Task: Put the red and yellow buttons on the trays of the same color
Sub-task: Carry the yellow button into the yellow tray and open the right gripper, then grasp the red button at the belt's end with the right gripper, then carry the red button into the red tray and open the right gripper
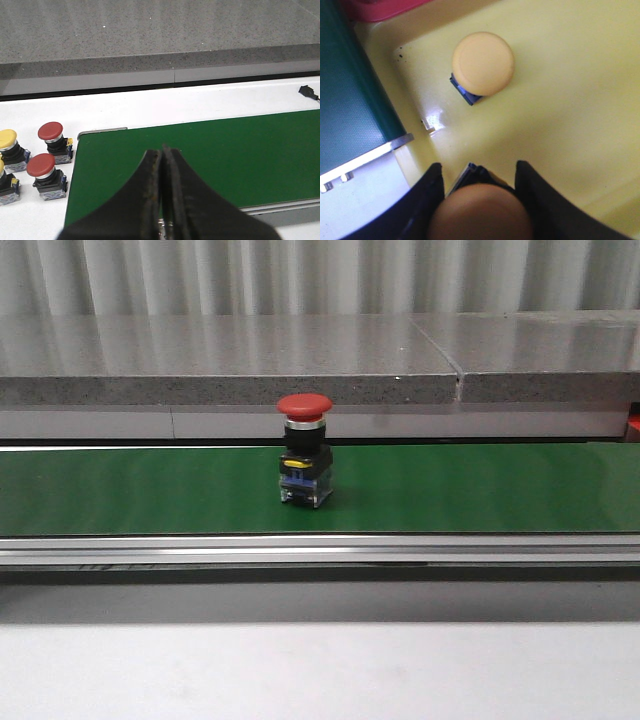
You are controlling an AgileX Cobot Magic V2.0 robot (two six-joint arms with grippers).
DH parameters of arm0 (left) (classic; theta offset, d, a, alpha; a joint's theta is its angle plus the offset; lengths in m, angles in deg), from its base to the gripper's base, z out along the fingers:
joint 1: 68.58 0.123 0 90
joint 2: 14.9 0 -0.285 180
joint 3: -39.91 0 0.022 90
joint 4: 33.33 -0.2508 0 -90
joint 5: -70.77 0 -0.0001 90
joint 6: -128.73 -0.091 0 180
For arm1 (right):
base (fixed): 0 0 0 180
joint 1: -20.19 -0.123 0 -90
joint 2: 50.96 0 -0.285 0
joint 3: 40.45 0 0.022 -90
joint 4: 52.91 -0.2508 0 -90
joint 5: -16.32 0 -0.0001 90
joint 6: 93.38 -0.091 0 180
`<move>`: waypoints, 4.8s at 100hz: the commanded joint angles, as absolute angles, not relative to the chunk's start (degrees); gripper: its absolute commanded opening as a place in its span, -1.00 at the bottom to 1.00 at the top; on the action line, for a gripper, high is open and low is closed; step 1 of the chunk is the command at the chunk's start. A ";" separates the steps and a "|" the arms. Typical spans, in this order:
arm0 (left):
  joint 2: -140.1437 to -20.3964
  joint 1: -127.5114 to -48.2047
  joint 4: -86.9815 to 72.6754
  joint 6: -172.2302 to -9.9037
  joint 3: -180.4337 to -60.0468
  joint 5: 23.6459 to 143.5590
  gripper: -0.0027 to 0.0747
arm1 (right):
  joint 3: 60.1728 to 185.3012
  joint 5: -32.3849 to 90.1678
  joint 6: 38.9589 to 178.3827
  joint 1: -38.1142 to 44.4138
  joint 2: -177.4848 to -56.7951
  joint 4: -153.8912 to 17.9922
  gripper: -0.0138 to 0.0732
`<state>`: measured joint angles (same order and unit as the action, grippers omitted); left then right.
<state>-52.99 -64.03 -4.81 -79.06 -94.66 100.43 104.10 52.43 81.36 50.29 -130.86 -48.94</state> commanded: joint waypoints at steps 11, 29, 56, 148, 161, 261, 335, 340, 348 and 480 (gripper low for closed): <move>-52.99 -64.41 -3.16 -79.26 -96.26 96.45 -0.98 | 105.32 48.20 81.16 50.78 -133.17 -47.84 -0.38; -52.99 -64.41 -3.16 -79.26 -96.26 96.45 -0.98 | 105.32 46.62 80.90 50.78 -136.38 -47.84 -0.38; -52.99 -64.41 -3.16 -79.26 -96.26 96.45 -0.98 | 105.32 45.46 80.74 50.83 -140.69 -47.84 -0.38; -52.99 -64.41 -3.16 -79.26 -96.26 96.45 -0.98 | 105.38 45.90 79.45 51.11 -140.07 -47.90 0.54; -52.99 -64.41 -3.16 -79.26 -96.26 96.45 -0.98 | 105.48 46.19 79.41 51.11 -136.72 -48.20 0.54; -52.99 -64.41 -3.16 -79.26 -96.26 96.45 -0.98 | 105.48 47.18 83.74 16.41 -116.06 -49.36 0.54; -52.99 -64.41 -3.16 -79.26 -96.26 96.45 -0.98 | 117.25 49.40 83.94 8.38 -135.35 -50.53 0.54; -52.99 -64.41 -3.16 -79.26 -96.26 96.45 -0.98 | 118.42 49.46 83.94 8.38 -136.95 -50.53 0.54; -52.99 -64.41 -3.16 -79.26 -96.26 96.45 -0.98 | 119.56 49.67 83.94 8.38 -139.37 -50.53 0.52; -52.99 -64.41 -3.16 -79.26 -96.26 96.45 -0.98 | 159.40 56.90 86.02 38.12 -167.32 -50.47 -0.38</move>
